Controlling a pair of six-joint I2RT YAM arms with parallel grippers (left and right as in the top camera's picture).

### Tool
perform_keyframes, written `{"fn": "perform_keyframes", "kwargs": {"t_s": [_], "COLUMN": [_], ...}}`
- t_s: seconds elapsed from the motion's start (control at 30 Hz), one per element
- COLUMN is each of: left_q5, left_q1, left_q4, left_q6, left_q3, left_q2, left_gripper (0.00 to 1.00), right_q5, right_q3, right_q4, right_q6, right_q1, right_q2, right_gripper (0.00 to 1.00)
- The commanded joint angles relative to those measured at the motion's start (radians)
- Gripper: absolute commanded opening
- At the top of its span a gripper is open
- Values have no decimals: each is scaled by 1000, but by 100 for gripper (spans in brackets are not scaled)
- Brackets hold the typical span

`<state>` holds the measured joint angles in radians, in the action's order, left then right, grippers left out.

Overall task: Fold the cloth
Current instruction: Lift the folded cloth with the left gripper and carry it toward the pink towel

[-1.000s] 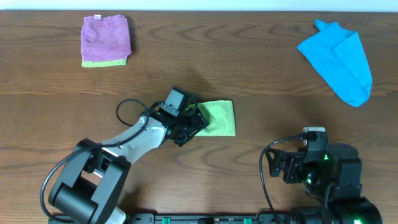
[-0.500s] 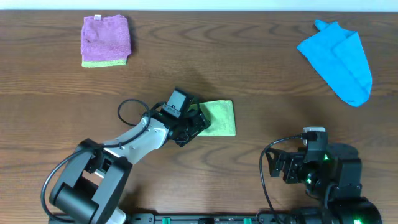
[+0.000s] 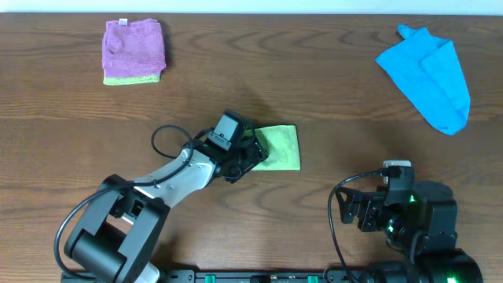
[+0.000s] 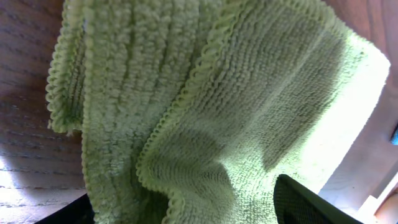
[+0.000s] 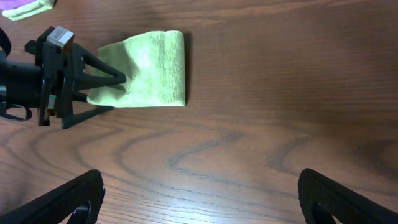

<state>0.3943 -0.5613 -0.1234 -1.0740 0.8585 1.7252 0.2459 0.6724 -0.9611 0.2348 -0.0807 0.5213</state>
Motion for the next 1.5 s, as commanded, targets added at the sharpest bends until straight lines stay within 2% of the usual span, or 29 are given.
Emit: {"fn": "perform_keyframes", "kwargs": {"t_s": [0.0,0.5,0.63,0.73,0.8,0.87,0.97,1.0,1.27,1.47], "left_q5": [-26,-83,-54,-37,-35,-35,-35,-35,26,79], "left_q1": [-13,-23,-23,-23,-23,-23,-23,-21,2,72], "left_q4": [0,3,22,50,68,86,109,122,214,137], "left_q6": [-4,-6,-6,-8,-8,-7,2,15,90,183], "left_q3": [-7,-7,-7,-7,-7,-7,-7,-7,11,109], "left_q2": [21,45,76,85,85,85,85,85,74,26], "left_gripper": [75,77,75,68,57,35,11,6,6,6], "right_q5": [-4,-4,-4,-4,-4,-4,-4,-4,-4,-4], "right_q3": [-7,-7,-7,-7,-7,-7,-7,-7,-7,-7], "right_q4": [-1,-2,-2,-2,-2,-1,-2,-2,-2,-1], "right_q6": [15,15,15,15,15,15,15,15,15,15], "right_q1": [10,10,10,10,10,10,10,10,10,10], "right_q2": [-6,-6,-6,-6,-6,-6,-6,-6,-6,-6], "right_gripper": [99,99,99,99,99,99,99,99,99,99]}}
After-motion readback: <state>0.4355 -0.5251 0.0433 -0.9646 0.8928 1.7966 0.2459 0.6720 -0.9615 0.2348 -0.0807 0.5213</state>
